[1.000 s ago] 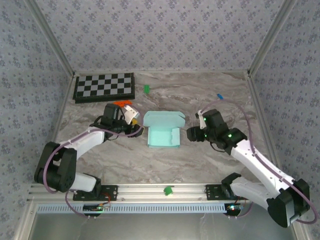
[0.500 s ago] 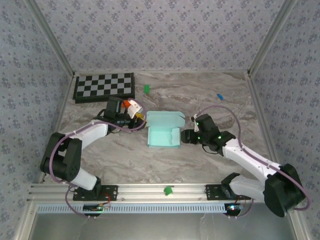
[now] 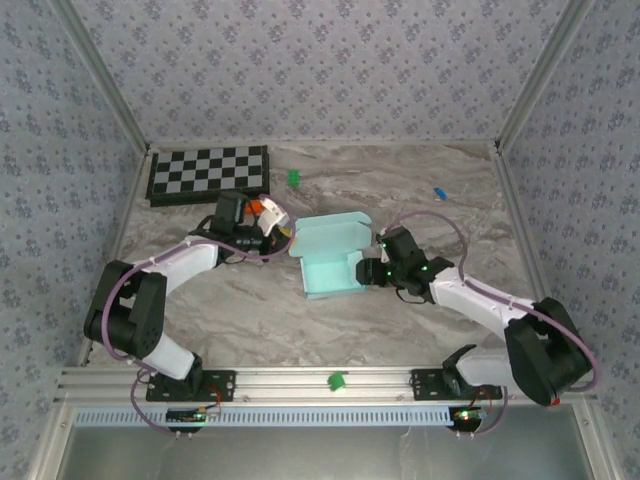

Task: Fold the paper box

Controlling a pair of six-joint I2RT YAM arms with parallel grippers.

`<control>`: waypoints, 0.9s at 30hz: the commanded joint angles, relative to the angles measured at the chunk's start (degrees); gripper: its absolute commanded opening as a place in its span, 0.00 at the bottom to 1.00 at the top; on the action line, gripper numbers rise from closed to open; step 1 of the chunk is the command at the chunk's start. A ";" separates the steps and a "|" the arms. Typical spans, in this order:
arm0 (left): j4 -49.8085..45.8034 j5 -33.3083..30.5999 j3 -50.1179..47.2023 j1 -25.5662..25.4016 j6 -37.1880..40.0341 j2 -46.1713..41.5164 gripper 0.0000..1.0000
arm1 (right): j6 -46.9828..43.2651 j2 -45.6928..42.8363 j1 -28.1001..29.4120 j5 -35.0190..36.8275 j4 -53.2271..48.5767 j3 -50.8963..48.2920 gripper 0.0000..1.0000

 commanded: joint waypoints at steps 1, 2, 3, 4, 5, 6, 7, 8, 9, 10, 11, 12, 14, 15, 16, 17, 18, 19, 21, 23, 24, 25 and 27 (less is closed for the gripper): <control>0.47 1.19 -0.17 -0.74 -0.39 -2.18 0.00 | -0.34 2.47 0.05 0.80 1.63 2.50 0.62; 0.52 1.18 -0.46 -0.84 -0.42 -2.42 0.00 | -0.63 3.15 0.05 0.55 2.02 2.81 0.61; 0.61 1.15 -0.85 -0.93 -0.39 -2.93 0.00 | -1.01 3.97 0.01 0.26 2.45 3.10 0.61; 0.61 0.92 -1.17 -1.08 -0.41 -3.29 0.00 | -1.26 4.65 0.04 0.32 2.93 3.38 0.60; 0.61 0.91 -1.41 -1.13 -0.29 -3.60 0.00 | -1.50 5.19 0.06 0.26 3.32 3.49 0.60; 0.45 0.93 -1.64 -1.15 -0.11 -3.98 0.00 | -1.82 5.90 0.14 0.34 3.44 3.88 0.59; 0.34 0.74 -1.80 -1.28 0.02 -4.32 0.00 | -2.18 6.69 0.16 0.49 3.53 4.23 0.56; 0.12 0.65 -1.85 -1.25 0.15 -4.51 0.00 | -2.50 7.32 0.13 0.52 3.39 4.59 0.55; -0.25 0.23 -1.84 -1.31 0.37 -4.76 0.00 | -2.88 7.83 0.27 0.60 3.27 4.92 0.55; -0.38 -0.24 -1.97 -1.31 0.47 -4.99 0.00 | -3.11 8.23 0.35 0.59 3.43 5.06 0.55; -0.44 -0.49 -2.01 -1.31 0.63 -5.12 0.00 | -3.14 8.45 0.42 0.68 3.81 5.04 0.54; -0.41 -0.83 -2.24 -1.29 0.81 -5.31 0.00 | -3.14 8.67 0.38 0.76 4.51 4.91 0.55; 0.06 -1.40 -2.64 -1.27 0.82 -5.64 0.00 | -2.88 9.05 0.47 1.34 5.64 4.56 0.54; 0.17 -1.75 -2.72 -1.30 0.88 -5.64 0.00 | -2.85 9.42 0.49 1.60 6.03 4.55 0.54; 0.17 -1.82 -2.68 -1.29 0.73 -5.59 0.00 | -2.75 9.76 0.49 1.82 6.46 4.56 0.54; 0.13 -1.89 -2.70 -1.31 0.73 -5.52 0.00 | -2.51 10.05 0.50 1.87 7.08 4.54 0.54; 0.20 -1.83 -2.72 -1.31 0.68 -5.49 0.00 | -2.18 10.42 0.52 1.85 7.94 4.33 0.54; 0.26 -1.89 -2.73 -1.31 0.64 -5.33 0.00 | -1.80 10.67 0.62 1.77 8.64 4.22 0.54; 0.35 -2.09 -2.68 -1.24 0.64 -5.03 0.00 | -1.12 11.33 0.82 1.83 9.87 4.04 0.53; 0.26 -2.21 -2.51 -1.30 0.55 -4.88 0.00 | -0.99 12.18 1.19 1.88 10.68 4.19 0.53; 0.35 -2.19 -2.58 -1.27 0.51 -4.74 0.00 | -0.70 12.67 1.44 2.38 10.66 4.32 0.52; 0.34 -2.26 -2.44 -1.24 0.52 -4.75 0.00 | -0.51 12.96 1.63 2.72 10.75 4.39 0.52; 0.35 -2.42 -2.29 -1.20 0.55 -4.58 0.00 | -0.13 13.32 2.10 3.95 11.14 4.30 0.50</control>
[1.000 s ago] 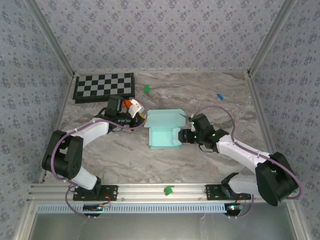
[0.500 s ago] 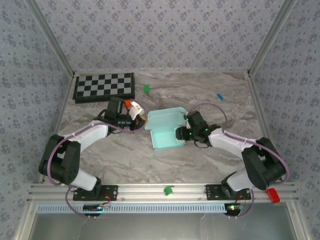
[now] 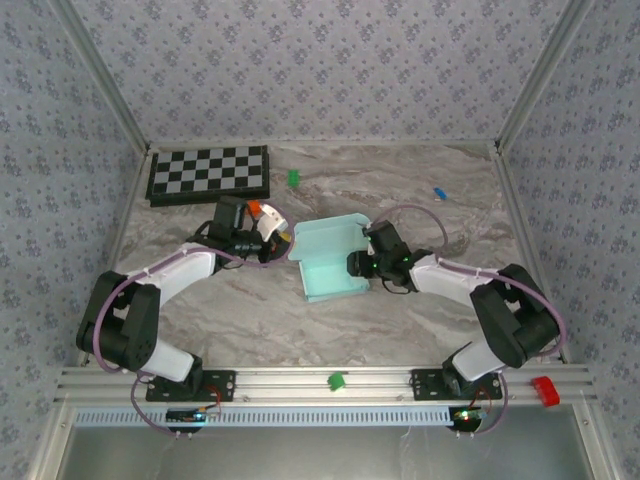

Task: Fold the paper box

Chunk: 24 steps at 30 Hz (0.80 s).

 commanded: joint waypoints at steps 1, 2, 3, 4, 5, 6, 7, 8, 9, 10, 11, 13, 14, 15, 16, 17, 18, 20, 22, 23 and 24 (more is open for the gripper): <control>0.50 0.15 0.66 -0.17 0.59 -0.62 0.00 | 1.04 1.23 0.95 2.18 1.10 0.52 0.50; 0.46 0.13 0.81 -0.17 0.61 -0.47 0.00 | 1.02 1.54 1.04 2.26 1.04 0.54 0.49; 0.37 0.13 0.87 -0.17 0.68 -0.53 0.00 | 0.96 1.76 1.12 2.75 0.97 0.54 0.49; 0.29 0.13 0.91 -0.17 0.68 -0.53 0.00 | 0.98 2.02 1.22 3.27 0.90 0.51 0.48; 0.22 0.14 0.93 -0.17 0.68 -0.58 0.00 | 0.87 2.20 1.30 3.55 0.84 0.55 0.47; 0.20 0.13 0.99 -0.17 0.68 -0.62 0.00 | 0.77 2.36 1.40 3.95 0.67 0.59 0.47; 0.15 0.00 0.92 -0.12 0.68 -0.70 0.00 | 0.67 2.54 1.44 4.26 0.31 0.62 0.46; 0.06 -0.13 0.99 -0.04 0.68 -0.71 0.00 | 0.62 2.62 1.57 4.63 -0.05 0.68 0.46; 0.09 -0.30 0.99 -0.08 0.68 -0.74 0.00 | 0.51 2.69 1.66 5.20 -0.29 0.71 0.46; 0.11 -0.67 0.97 -0.06 0.60 -0.83 0.00 | 0.53 2.70 1.66 5.48 -0.53 0.60 0.46; 0.11 -0.88 0.92 -0.08 0.42 -0.85 0.00 | 0.56 2.69 1.75 5.70 -0.60 0.48 0.46; 0.18 -1.17 0.92 -0.08 0.29 -1.04 0.00 | 0.48 2.63 1.73 5.71 -0.56 0.12 0.47; 0.41 -1.34 0.89 -0.08 0.17 -1.17 0.00 | 0.53 2.64 1.73 5.65 -0.49 0.03 0.48; 0.52 -1.58 0.69 -0.07 0.07 -1.32 0.00 | 0.34 2.71 1.75 5.62 -0.52 -0.08 0.49; 0.61 -1.83 0.61 -0.08 -0.01 -1.49 0.00 | 0.33 2.73 1.71 5.70 -0.72 -0.15 0.51; 0.63 -2.11 0.62 -0.07 -0.04 -1.65 0.00 | 0.30 2.64 1.75 5.88 -0.93 -0.18 0.52; 0.64 -2.32 0.57 -0.08 -0.10 -1.85 0.00 | 0.37 2.45 1.71 6.09 -0.91 -0.37 0.52; 0.70 -2.59 0.31 -0.07 -0.11 -2.19 0.00 | 0.25 2.35 1.71 6.45 -0.74 -0.60 0.52; 0.81 -2.60 0.21 -0.08 -0.09 -2.51 0.00 | -0.18 2.58 1.75 6.55 -0.67 -0.65 0.45; 0.89 -2.60 0.28 -0.04 -0.11 -2.57 0.00 | -0.18 2.81 1.74 6.59 -0.77 -0.49 0.44; 0.92 -2.53 0.16 -0.08 -0.11 -2.64 0.00 | -0.28 3.02 1.79 6.61 -0.87 -0.37 0.43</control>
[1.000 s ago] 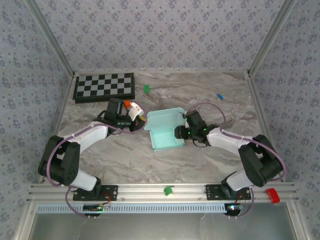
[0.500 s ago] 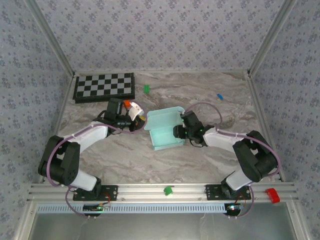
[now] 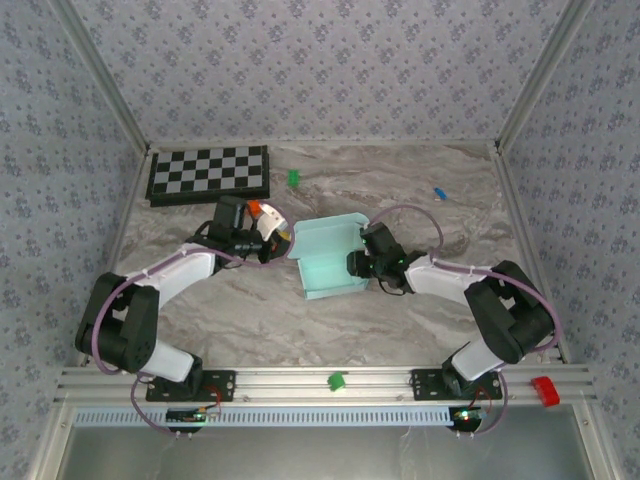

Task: Fold the paper box

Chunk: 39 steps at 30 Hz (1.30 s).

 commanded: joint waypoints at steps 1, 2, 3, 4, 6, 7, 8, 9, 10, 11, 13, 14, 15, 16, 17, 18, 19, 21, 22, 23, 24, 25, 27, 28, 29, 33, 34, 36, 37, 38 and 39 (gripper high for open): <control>0.85 -0.52 0.21 -0.06 -0.09 -1.97 0.00 | -0.25 1.61 0.28 1.76 -2.91 -0.25 0.40; 0.85 -0.60 0.21 -0.02 -0.12 -1.99 0.00 | -0.22 1.84 0.27 1.87 -3.09 -0.14 0.39; 0.86 -0.67 0.21 -0.02 -0.24 -1.94 0.00 | -0.23 2.05 0.35 2.12 -3.21 -0.04 0.39; 0.92 -0.80 0.16 -0.01 -0.23 -2.04 0.00 | -0.26 2.21 0.45 2.37 -3.43 0.03 0.39; 1.16 -0.98 0.01 0.01 -0.35 -2.01 0.00 | -0.23 2.41 0.81 3.35 -3.90 0.16 0.39; 1.36 -1.06 -0.14 0.00 -0.35 -2.01 0.00 | -0.24 2.58 1.09 4.04 -4.44 0.54 0.39; 1.59 -1.35 -0.23 -0.04 -0.48 -2.11 0.00 | -0.27 2.64 1.31 4.49 -4.99 0.66 0.39; 1.96 -1.72 -0.39 -0.06 -0.61 -2.12 0.00 | -0.25 2.62 1.57 5.09 -5.38 0.92 0.40; 2.12 -2.05 -0.49 -0.04 -0.86 -2.17 0.00 | -0.14 2.39 1.88 5.47 -5.40 1.01 0.43; 2.30 -2.35 -0.50 -0.06 -1.03 -2.20 0.00 | -0.13 2.23 2.02 5.81 -5.53 1.06 0.46; 2.80 -3.04 -0.72 -0.06 -1.37 -2.51 0.00 | 0.48 1.26 2.00 6.22 -5.59 1.21 0.51; 3.20 -3.22 -0.95 -0.06 -1.48 -2.74 0.00 | 0.93 0.97 2.04 6.27 -5.44 1.08 0.52; 3.99 -3.39 -1.40 -0.06 -1.42 -2.95 0.00 | 1.34 0.54 1.91 5.91 -5.31 0.91 0.53; 4.72 -3.77 -1.78 -0.08 -1.48 -3.18 0.00 | 1.80 0.11 1.87 4.90 -4.96 0.62 0.54; 5.21 -3.96 -2.02 -0.15 -1.44 -3.36 0.00 | 2.14 -0.17 1.60 4.44 -4.45 0.47 0.55; 5.40 -4.14 -2.19 -0.11 -1.49 -3.51 0.00 | 2.61 -0.52 1.44 3.99 -3.94 0.32 0.55; 5.43 -4.28 -2.18 -0.15 -1.48 -3.70 0.00 | 2.86 -0.83 1.12 3.24 -3.30 0.04 0.56; 5.45 -4.92 -2.18 -0.27 -1.49 -3.97 0.00 | 2.94 -1.64 0.63 1.84 -1.76 -0.55 0.58; 5.59 -5.58 -2.23 -0.42 -1.56 -4.11 0.00 | 2.91 -2.16 0.40 0.89 -0.47 -0.99 0.59; 5.73 -6.25 -2.25 -0.63 -1.56 -4.28 0.00 | 3.15 -2.63 0.22 0.35 0.69 -1.36 0.60; 5.99 -6.78 -2.42 -0.79 -1.49 -4.48 0.00 | 3.62 -3.20 0.03 -0.48 1.45 -1.74 0.61; 6.27 -7.35 -2.67 -1.03 -1.41 -4.65 0.00 | 3.90 -3.66 -0.21 -1.54 2.54 -2.19 0.61; 6.79 -7.91 -2.95 -1.48 -1.22 -4.91 0.00 | 4.35 -4.35 -0.50 -1.89 4.03 -2.60 0.62; 6.92 -8.01 -2.98 -1.71 -1.23 -4.93 0.00 | 4.69 -4.45 -0.74 -2.16 4.25 -2.78 0.63; 6.93 -8.12 -3.00 -1.86 -1.21 -4.87 0.00 | 4.78 -4.43 -0.97 -2.55 4.79 -2.98 0.64; 7.01 -9.14 -2.98 -2.56 -1.62 -4.65 0.00 | 7.44 -3.77 -3.29 -6.40 10.97 -5.28 0.65; 7.08 -9.04 -3.03 -2.74 -1.71 -4.65 0.00 | 7.77 -3.68 -3.75 -6.92 12.87 -6.07 0.65; 7.59 -8.99 -3.35 -3.01 -1.75 -4.70 0.00 | 7.78 -3.08 -4.30 -7.50 14.96 -6.47 0.64; 7.79 -8.81 -3.51 -3.19 -1.71 -4.64 0.00 | 7.78 -2.44 -4.65 -8.12 15.61 -6.29 0.64; 7.88 -8.81 -3.40 -3.29 -1.75 -4.56 0.00 | 7.78 -1.96 -5.05 -8.75 15.78 -5.92 0.64; 7.89 -8.73 -3.31 -3.31 -1.83 -4.32 0.00 | 7.78 -1.09 -5.31 -9.30 15.84 -5.40 0.63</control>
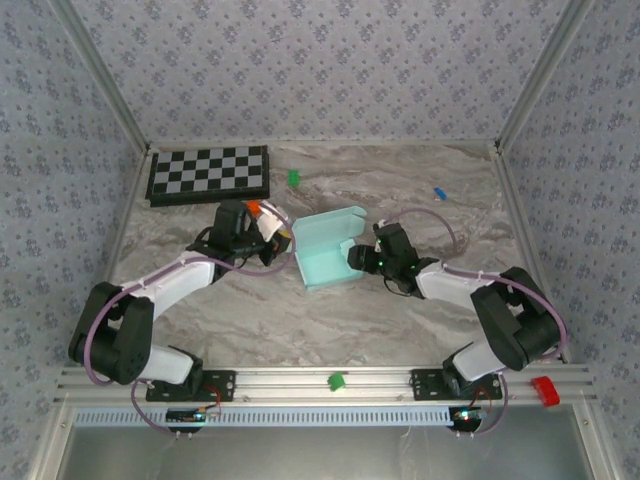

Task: Fold the paper box

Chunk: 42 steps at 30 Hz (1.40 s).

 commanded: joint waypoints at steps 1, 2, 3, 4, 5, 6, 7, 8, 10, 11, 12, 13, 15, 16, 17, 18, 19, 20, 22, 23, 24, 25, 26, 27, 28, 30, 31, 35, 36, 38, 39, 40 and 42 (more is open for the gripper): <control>2.08 0.23 -0.14 -0.45 -0.55 -0.76 0.00 | 1.09 2.36 -0.74 -3.14 3.86 1.07 0.63; 2.03 0.23 -0.02 -0.47 -0.57 -0.75 0.00 | 0.76 2.96 -0.88 -3.44 3.81 1.51 0.62; 1.97 0.29 0.10 -0.47 -0.56 -0.64 0.00 | 0.45 3.75 -0.86 -3.30 3.69 2.00 0.61; 1.96 0.30 0.10 -0.51 -0.54 -0.64 0.00 | 0.26 4.26 -0.84 -2.90 3.68 2.19 0.60; 1.96 0.31 0.11 -0.56 -0.54 -0.67 0.00 | 0.15 4.67 -0.89 -2.71 3.90 2.24 0.59; 2.05 0.24 0.09 -0.56 -0.62 -0.64 0.00 | 0.06 5.02 -0.92 -2.25 4.01 2.33 0.58; 2.05 0.33 0.10 -0.56 -0.59 -0.66 0.00 | -0.01 5.44 -0.92 -1.90 4.10 2.48 0.57; 1.98 0.37 0.10 -0.56 -0.58 -0.62 0.00 | -0.10 5.80 -0.97 -2.07 4.27 2.58 0.56; 2.01 0.42 0.10 -0.56 -0.46 -0.68 0.00 | -0.38 6.80 -0.92 -2.16 4.69 2.89 0.54; 1.97 0.48 0.17 -0.56 -0.40 -0.65 0.00 | -0.44 7.17 -0.93 -2.18 4.85 3.09 0.53; 1.93 0.55 0.10 -0.56 -0.32 -0.63 0.00 | -0.45 7.52 -0.92 -2.01 4.89 3.28 0.53; 1.94 0.64 0.05 -0.56 -0.31 -0.54 0.00 | -0.50 7.92 -0.92 -1.91 5.14 3.41 0.53; 1.92 0.79 0.09 -0.56 -0.20 -0.53 0.00 | -0.64 8.65 -0.84 -1.86 5.30 3.86 0.52; 1.96 0.90 0.10 -0.56 -0.21 -0.37 0.00 | -0.69 8.94 -0.84 -1.50 5.18 3.93 0.52; 1.88 1.01 0.14 -0.54 -0.19 -0.31 0.00 | -0.73 9.22 -0.76 -1.26 5.18 4.08 0.51; 1.88 1.01 0.18 -0.56 -0.22 -0.23 0.00 | -0.80 9.38 -0.71 -0.98 5.03 4.10 0.50; 1.94 1.01 0.10 -0.56 -0.18 -0.18 0.00 | -0.89 9.52 -0.62 -0.55 4.56 4.27 0.48; 1.94 0.94 0.17 -0.55 -0.18 -0.10 0.00 | -1.15 9.63 -0.59 -0.21 3.67 4.63 0.46; 1.96 1.03 0.13 -0.56 -0.13 -0.04 0.00 | -1.65 9.73 -0.45 0.64 2.36 5.09 0.43; 1.96 1.09 0.10 -0.52 0.00 -0.02 0.00 | -1.89 9.79 -0.38 1.09 1.91 5.14 0.42; 1.92 1.10 0.14 -0.56 -0.05 0.10 0.00 | -2.01 9.82 -0.23 1.57 1.32 5.37 0.41; 1.96 1.10 0.19 -0.56 0.00 0.15 0.00 | -2.33 9.85 -0.18 2.05 0.61 5.76 0.38; 1.96 1.11 0.19 -0.56 0.08 0.20 0.00 | -2.56 9.89 0.03 2.88 -0.42 6.07 0.37; 1.96 1.17 0.27 -0.56 0.10 0.26 0.00 | -2.74 9.98 0.22 3.54 -1.14 6.39 0.36; 1.98 1.09 0.19 -0.56 0.11 0.26 0.00 | -3.05 9.97 0.50 4.27 -1.82 6.64 0.35; 2.05 1.08 0.26 -0.55 0.13 0.33 0.00 | -3.43 10.06 0.99 6.08 -3.39 7.18 0.34; 2.05 1.11 0.28 -0.54 0.16 0.43 0.00 | -3.73 10.08 1.30 7.20 -4.24 7.50 0.34; 2.04 1.06 0.35 -0.47 0.20 0.78 0.00 | -3.60 10.63 1.72 9.76 -6.54 8.26 0.32; 2.05 1.07 0.37 -0.45 0.13 0.87 0.00 | -3.62 10.79 1.74 9.93 -6.80 8.38 0.32; 2.05 1.10 0.43 -0.47 0.13 0.91 0.00 | -3.38 11.29 1.81 10.48 -7.50 8.74 0.32; 2.04 1.18 0.45 -0.47 0.21 1.03 0.00 | -3.37 11.49 1.95 10.76 -7.91 8.96 0.31; 1.98 1.19 0.41 -0.47 0.22 1.05 0.00 | -3.37 11.70 1.97 11.13 -8.36 9.18 0.29; 1.94 1.33 0.45 -0.47 0.35 1.13 0.00 | -3.37 11.91 2.22 11.96 -9.40 9.66 0.28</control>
